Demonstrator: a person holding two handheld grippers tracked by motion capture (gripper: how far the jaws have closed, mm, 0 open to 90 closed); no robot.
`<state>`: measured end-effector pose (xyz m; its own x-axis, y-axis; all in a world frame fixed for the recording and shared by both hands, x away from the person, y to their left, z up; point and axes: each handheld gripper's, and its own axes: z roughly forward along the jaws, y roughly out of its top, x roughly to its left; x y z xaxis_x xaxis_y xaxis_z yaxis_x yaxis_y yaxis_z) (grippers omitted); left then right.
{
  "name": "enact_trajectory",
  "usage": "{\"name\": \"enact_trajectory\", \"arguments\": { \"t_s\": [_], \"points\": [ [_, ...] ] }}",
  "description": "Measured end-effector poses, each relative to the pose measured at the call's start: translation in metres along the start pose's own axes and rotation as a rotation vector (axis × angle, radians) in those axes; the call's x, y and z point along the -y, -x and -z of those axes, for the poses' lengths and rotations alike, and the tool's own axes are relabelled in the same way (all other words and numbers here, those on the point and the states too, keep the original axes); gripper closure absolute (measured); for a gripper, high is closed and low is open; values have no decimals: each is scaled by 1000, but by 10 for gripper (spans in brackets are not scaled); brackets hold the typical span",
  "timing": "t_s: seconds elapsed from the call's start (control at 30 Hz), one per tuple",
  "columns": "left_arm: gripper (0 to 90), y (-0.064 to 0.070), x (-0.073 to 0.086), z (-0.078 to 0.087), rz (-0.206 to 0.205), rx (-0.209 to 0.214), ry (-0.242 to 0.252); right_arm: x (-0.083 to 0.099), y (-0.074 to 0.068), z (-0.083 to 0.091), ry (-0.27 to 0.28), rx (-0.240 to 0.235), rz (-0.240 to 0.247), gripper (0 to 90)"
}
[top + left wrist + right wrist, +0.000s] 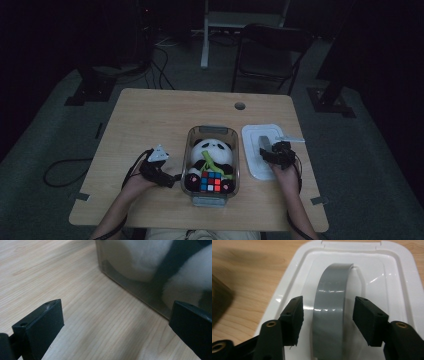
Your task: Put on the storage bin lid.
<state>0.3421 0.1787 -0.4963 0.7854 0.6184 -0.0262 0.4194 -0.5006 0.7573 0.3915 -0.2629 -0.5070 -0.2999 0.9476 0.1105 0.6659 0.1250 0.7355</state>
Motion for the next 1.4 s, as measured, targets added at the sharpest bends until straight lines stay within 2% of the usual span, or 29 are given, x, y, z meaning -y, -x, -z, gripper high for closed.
{"name": "enact_trajectory", "arguments": {
  "t_s": [0.03, 0.1, 0.17, 0.3, 0.57, 0.67, 0.87, 1.07, 1.27, 1.4],
  "points": [
    [4, 1, 0, -1, 3, 4, 3, 1, -2, -2, -8, 23, 12, 504],
    [4, 2, -1, -2, 3, 4, 4, 1, -4, -3, -7, 21, 10, 666],
    [4, 2, -2, -2, 2, 8, 6, -1, -6, -3, -13, 49, 16, 672],
    [4, 3, -4, -3, -4, 11, 7, -6, -6, 5, 4, 52, 16, 676],
    [4, 7, -7, -6, -13, 6, -1, -26, -7, 41, 77, 84, -13, 677],
    [4, 11, -8, -8, -12, 5, -3, -33, -9, 56, 103, 71, -22, 677],
    [4, 24, -10, -19, -39, 46, -28, -44, -16, 82, 153, 45, -21, 677],
    [4, 31, -19, -27, -52, 65, -33, -54, -25, 99, 183, 38, 8, 677],
    [4, 37, -30, -32, -63, 81, -26, -60, -36, 117, 212, 0, 30, 677],
    [4, 43, -39, -39, -88, 88, -33, -61, -44, 125, 219, -29, 49, 677]
  ]
}}
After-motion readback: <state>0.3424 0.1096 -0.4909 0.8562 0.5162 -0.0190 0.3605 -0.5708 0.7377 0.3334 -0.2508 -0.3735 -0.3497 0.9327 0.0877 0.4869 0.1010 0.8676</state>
